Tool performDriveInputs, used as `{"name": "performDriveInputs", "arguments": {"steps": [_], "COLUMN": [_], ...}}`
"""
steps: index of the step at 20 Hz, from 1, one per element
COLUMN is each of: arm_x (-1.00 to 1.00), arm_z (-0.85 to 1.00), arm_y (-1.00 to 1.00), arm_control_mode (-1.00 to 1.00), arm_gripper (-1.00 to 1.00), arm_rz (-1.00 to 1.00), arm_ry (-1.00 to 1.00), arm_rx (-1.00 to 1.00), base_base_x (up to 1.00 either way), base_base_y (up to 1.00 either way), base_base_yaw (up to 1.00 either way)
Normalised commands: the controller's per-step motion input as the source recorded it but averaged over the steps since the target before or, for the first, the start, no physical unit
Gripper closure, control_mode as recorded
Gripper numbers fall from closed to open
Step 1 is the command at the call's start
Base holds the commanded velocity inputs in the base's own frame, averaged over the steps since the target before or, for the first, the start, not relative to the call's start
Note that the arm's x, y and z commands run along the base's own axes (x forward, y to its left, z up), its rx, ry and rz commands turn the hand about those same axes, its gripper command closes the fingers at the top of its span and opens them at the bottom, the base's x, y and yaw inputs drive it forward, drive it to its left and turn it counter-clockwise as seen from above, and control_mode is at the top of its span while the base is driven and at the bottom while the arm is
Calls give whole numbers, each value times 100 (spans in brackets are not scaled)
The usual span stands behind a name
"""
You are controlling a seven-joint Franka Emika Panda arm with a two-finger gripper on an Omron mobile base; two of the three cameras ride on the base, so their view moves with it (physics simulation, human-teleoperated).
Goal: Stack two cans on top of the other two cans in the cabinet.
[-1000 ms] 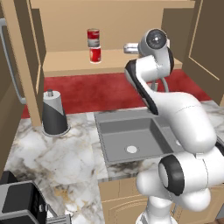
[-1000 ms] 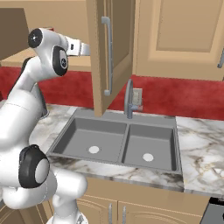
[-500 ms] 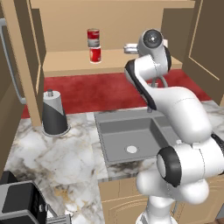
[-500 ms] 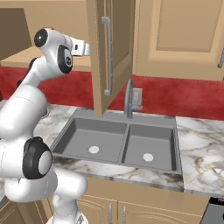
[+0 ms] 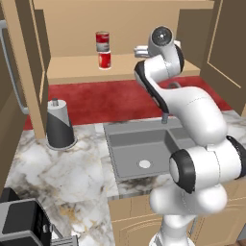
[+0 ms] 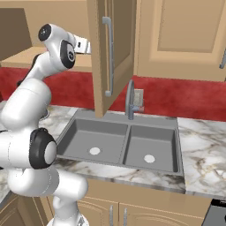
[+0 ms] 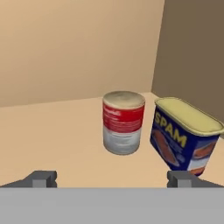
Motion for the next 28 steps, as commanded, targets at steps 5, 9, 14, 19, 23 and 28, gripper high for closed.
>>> {"name": "performDriveInputs", "arguments": {"steps": [5, 9, 14, 19, 23, 28], "arm_x": [19, 16, 20, 13, 13, 22], "arm_z": [-17, -24, -12, 0, 0, -4], "arm_y": [-1, 0, -2, -9, -11, -11], "arm_control_mode": [-100, -100, -100, -100, -100, -100], "arm_gripper": [-100, -100, -100, -100, -100, -100], "arm_rz": [-5, -6, -4, -6, -6, -6], "arm_ry": [5, 3, 5, 0, 1, 2], "arm_rx": [0, 2, 3, 0, 0, 0], "base_base_x": [0, 0, 0, 0, 0, 0], "base_base_y": [0, 0, 0, 0, 0, 0], "base_base_yaw": [0, 0, 0, 0, 0, 0]}}
